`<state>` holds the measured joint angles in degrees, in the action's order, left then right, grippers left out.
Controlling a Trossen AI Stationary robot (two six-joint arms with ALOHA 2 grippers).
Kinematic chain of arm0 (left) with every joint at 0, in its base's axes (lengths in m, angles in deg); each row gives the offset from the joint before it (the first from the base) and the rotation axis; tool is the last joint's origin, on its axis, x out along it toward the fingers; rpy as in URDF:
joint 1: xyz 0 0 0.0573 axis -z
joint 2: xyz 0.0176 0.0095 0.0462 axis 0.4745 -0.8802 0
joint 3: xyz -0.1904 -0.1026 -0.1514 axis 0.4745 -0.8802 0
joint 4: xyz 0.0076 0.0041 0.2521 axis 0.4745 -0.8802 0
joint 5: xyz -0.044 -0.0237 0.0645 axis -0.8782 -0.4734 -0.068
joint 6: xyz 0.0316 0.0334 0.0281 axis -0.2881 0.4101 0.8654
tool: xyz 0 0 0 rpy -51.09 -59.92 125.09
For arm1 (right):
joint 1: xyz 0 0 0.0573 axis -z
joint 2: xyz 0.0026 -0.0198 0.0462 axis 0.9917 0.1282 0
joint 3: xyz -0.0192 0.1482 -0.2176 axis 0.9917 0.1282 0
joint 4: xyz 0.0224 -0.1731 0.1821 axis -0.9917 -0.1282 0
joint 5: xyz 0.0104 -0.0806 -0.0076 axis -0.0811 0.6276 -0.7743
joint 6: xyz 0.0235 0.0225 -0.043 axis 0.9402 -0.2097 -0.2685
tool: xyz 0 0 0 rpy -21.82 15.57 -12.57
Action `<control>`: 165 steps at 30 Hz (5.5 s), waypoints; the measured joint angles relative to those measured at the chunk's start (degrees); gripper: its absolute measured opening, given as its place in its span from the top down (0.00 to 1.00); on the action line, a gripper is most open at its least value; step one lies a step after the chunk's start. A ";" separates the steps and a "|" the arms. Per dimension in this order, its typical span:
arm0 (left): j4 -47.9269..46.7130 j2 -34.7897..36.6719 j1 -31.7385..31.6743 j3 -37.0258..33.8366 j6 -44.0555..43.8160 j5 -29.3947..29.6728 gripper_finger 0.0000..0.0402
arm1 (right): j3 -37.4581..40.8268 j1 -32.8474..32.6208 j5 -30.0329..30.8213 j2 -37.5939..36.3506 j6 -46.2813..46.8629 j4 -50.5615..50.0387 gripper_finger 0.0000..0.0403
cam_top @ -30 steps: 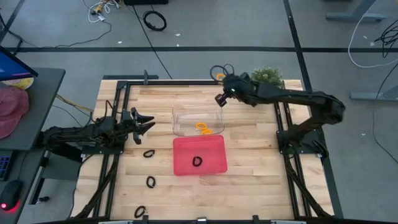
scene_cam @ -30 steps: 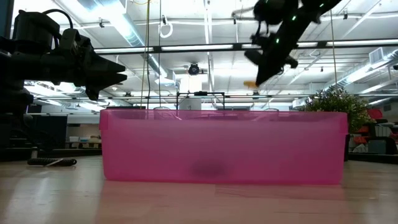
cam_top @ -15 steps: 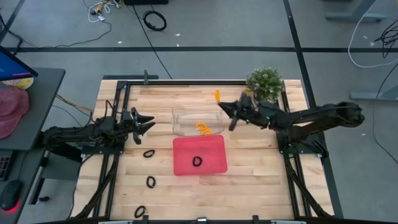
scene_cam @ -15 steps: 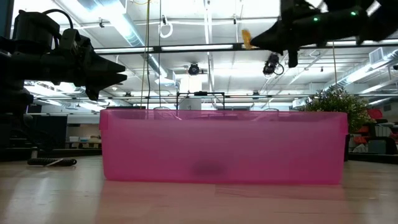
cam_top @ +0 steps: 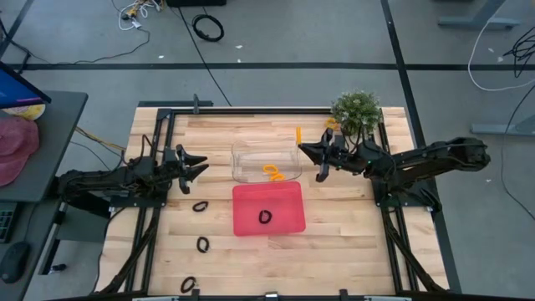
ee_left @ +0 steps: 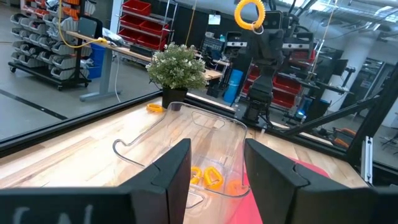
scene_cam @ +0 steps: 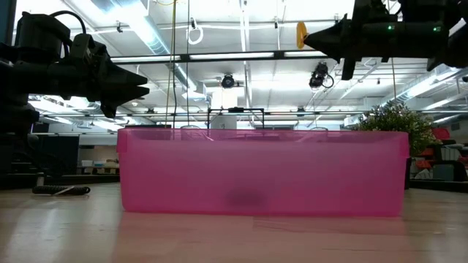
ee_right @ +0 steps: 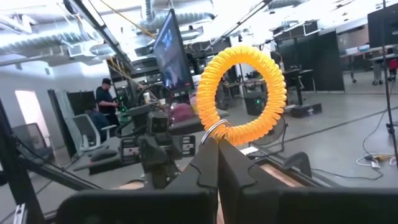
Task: Sort spring keychains
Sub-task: Put the yellow spring keychain into the transparent bin
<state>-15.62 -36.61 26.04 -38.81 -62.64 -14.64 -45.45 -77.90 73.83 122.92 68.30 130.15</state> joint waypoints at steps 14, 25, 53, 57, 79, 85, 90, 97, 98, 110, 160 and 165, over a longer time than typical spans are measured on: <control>0.01 0.00 0.00 0.00 0.00 0.00 0.62 | -0.79 0.77 -4.29 0.00 -3.16 -9.66 1.00; 0.02 0.01 0.00 0.00 0.00 0.01 0.62 | -7.02 3.01 -2.05 0.76 4.53 -31.15 0.80; 0.01 0.01 0.00 0.00 0.00 0.00 0.62 | -7.12 4.02 17.89 -0.79 3.15 -42.66 0.32; 0.01 0.02 0.00 0.00 0.00 0.01 0.62 | -11.38 4.77 21.16 -0.76 5.99 -54.81 0.35; 0.01 0.02 0.00 0.00 0.00 0.01 0.62 | -32.10 20.13 14.10 11.95 13.78 -92.86 0.46; 0.01 0.02 0.00 0.00 0.00 0.01 0.62 | -40.85 23.09 13.96 22.18 14.39 -101.66 0.46; 0.01 0.02 0.00 0.00 0.00 -0.01 0.62 | -45.46 25.17 13.50 29.38 13.10 -103.99 0.46; 0.00 0.00 0.00 -0.01 0.00 -0.01 0.62 | -49.98 29.00 13.50 36.25 11.59 -106.25 0.46; 0.01 0.02 0.00 0.00 0.00 -0.01 0.62 | -50.32 29.56 13.50 36.77 11.59 -106.30 0.46; 0.01 0.02 0.00 0.00 0.00 0.00 0.62 | -50.38 35.03 12.96 38.05 11.63 -107.66 0.46; 0.01 0.00 0.00 0.00 0.00 0.01 0.62 | -48.37 46.22 -5.55 46.56 6.66 -99.11 0.53; 0.04 0.00 0.00 0.00 0.00 0.00 0.62 | -48.43 45.27 -4.19 46.66 3.44 -100.73 0.70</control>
<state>-15.58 -36.61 26.04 -38.81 -62.64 -14.63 -93.88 -32.63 69.64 169.59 71.74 29.41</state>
